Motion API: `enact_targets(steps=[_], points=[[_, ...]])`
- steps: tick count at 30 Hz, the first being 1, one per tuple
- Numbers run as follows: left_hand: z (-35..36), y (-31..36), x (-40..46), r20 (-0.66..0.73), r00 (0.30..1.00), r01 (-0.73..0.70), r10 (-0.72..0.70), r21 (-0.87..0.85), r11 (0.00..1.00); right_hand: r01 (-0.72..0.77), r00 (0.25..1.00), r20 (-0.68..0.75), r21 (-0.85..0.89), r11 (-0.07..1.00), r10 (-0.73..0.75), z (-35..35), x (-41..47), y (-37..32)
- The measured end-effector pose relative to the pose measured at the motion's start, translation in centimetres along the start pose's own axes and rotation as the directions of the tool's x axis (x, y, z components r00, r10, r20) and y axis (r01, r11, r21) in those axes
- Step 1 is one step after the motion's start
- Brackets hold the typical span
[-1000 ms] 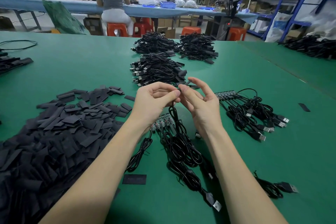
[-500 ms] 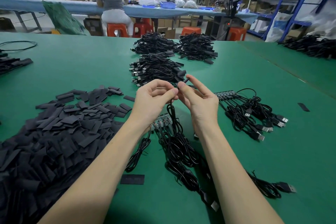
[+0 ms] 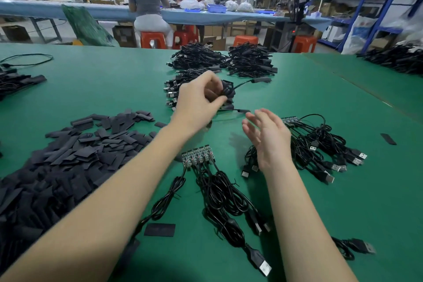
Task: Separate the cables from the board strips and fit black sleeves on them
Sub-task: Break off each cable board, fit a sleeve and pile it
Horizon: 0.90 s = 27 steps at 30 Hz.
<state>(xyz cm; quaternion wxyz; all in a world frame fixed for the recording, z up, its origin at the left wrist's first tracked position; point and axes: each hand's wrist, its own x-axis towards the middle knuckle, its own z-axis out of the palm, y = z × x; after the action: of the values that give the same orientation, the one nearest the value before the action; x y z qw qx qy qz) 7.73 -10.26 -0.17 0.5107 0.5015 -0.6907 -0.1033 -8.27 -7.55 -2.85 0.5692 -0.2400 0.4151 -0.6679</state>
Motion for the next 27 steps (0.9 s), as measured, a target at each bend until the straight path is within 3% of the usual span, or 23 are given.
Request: enact_targets(steps=[3, 6, 9, 12, 17, 21, 24, 27], points=[[0.2, -1.7, 3.2, 0.083, 0.992, -0.111, 0.091, 0.281, 0.953, -0.029, 0.994, 0.101, -0.202, 0.979, 0.050, 0.2, -0.1, 0.9], [0.7, -4.3, 4.7, 0.217, 0.972, -0.187, 0.086, 0.505, 0.843, 0.030, 0.987, 0.159, -0.369, 0.929, 0.032, 0.3, 0.1, 1.9], [1.3, -6.6, 4.5, 0.323, 0.946, -0.218, 0.007, 0.623, 0.752, 0.093, 0.981, 0.196, -0.486, 0.869, 0.005, 0.3, 0.3, 2.5], [1.6, -7.7, 4.1, 0.348, 0.937, -0.219, -0.033, 0.657, 0.722, 0.181, 0.972, 0.232, -0.639, 0.748, -0.038, 0.2, 0.4, 3.2], [1.2, -7.2, 3.5, 0.328, 0.945, -0.204, -0.006, 0.599, 0.774, 0.317, 0.940, 0.339, -0.811, 0.491, -0.045, 0.5, -0.1, 3.7], [-0.1, -5.7, 1.4, 0.148, 0.989, -0.061, -0.002, 0.423, 0.904, 0.300, 0.935, 0.350, -0.860, 0.412, 0.051, 0.8, -0.5, 3.5], [-1.1, -4.2, -1.3, 0.084, 0.991, 0.090, -0.107, 0.187, 0.978, 0.243, 0.936, 0.334, -0.847, 0.472, 0.117, 1.1, -0.8, 3.2], [-2.0, -3.1, -4.0, 0.141, 0.971, 0.189, -0.195, 0.059, 0.980, 0.083, 0.908, 0.343, -0.707, 0.702, 0.238, 1.1, -1.1, 2.6]])
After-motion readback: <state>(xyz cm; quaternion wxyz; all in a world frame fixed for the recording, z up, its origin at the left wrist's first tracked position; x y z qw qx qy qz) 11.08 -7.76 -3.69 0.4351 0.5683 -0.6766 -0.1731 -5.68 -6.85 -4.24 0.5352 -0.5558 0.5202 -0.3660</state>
